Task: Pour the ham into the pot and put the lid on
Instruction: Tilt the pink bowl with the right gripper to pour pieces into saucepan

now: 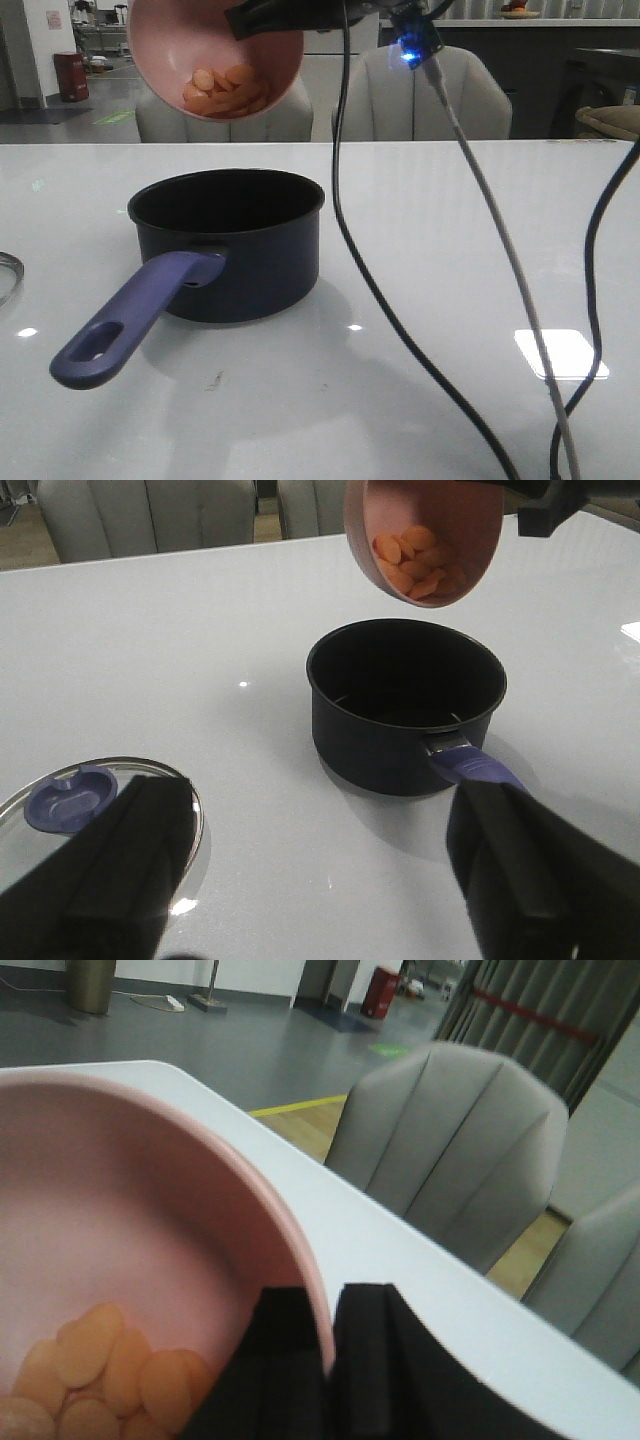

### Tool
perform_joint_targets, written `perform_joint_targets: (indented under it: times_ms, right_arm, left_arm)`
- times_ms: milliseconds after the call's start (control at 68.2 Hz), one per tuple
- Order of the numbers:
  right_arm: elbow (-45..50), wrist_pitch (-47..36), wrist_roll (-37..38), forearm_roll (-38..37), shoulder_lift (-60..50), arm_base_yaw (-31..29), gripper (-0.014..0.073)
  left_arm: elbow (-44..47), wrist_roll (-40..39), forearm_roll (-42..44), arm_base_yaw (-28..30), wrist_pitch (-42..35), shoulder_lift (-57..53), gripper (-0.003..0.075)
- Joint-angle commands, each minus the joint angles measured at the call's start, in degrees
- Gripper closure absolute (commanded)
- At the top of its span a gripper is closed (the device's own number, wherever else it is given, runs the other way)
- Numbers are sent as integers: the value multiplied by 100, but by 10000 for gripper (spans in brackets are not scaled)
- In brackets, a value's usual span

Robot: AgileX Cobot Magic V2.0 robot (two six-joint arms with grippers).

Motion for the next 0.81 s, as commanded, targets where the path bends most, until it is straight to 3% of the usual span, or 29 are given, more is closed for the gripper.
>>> perform_joint_targets:
  times_ms: [0,191,513,791]
  right_arm:
    - [-158,-1035,-926,51,-266,97,457]
    - [-153,-2113,-2296,133,-76,264,457]
    - [-153,-3507,-3540,136,489,308,457]
    - [-153,-3706,-3528,389,753,308,457]
  left_arm:
    - [-163,-6,-46,15,-406,45,167]
    - [-163,-6,-46,15,-406,45,167]
    - [-163,-6,-46,15,-406,45,167]
    - [-163,-6,-46,15,-406,45,167]
